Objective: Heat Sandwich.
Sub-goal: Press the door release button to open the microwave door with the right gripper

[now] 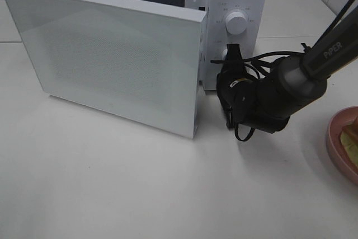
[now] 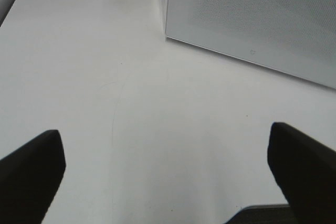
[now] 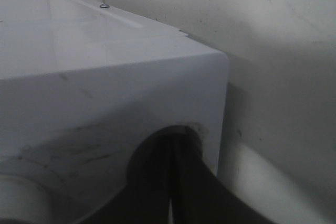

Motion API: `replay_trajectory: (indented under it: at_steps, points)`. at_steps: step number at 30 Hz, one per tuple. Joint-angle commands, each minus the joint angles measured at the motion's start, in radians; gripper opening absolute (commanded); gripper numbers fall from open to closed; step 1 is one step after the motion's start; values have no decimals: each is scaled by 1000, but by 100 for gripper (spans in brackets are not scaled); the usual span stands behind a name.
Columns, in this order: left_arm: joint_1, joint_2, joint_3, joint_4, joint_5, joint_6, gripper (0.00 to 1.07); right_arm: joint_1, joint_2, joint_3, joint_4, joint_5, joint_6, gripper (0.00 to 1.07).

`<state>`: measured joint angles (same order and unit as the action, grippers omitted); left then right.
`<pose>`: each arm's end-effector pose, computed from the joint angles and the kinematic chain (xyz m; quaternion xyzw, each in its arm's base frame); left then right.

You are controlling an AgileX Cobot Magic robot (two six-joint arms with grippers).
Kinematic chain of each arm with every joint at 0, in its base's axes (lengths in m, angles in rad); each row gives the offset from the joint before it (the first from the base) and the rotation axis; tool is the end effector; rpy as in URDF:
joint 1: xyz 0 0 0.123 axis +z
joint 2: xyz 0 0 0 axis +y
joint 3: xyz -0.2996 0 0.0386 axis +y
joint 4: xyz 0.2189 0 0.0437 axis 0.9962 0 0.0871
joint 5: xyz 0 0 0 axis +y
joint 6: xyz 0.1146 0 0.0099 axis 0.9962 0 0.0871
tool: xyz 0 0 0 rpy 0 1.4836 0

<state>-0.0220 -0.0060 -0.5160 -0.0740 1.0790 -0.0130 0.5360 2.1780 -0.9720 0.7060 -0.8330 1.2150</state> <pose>-0.0297 -0.0068 0.2549 0.0060 0.8517 -0.0461 0.5220 0.3838 0.1638 0.1167 0.5703 0.5953 0.3898 0.4104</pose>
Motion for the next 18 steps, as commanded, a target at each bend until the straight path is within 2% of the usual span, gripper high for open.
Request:
replay_trajectory:
  at_steps: [1, 12, 18]
  points:
    - [-6, -18, 2, -10, -11, 1, 100, -37, -14, -116, -118, -290, -38, 0]
    - [-6, -18, 2, -10, -11, 1, 100, -35, -18, -106, -118, -246, -45, 0]
    - [-6, -18, 2, -10, -11, 1, 100, -34, -49, -64, -93, -185, -48, 0]
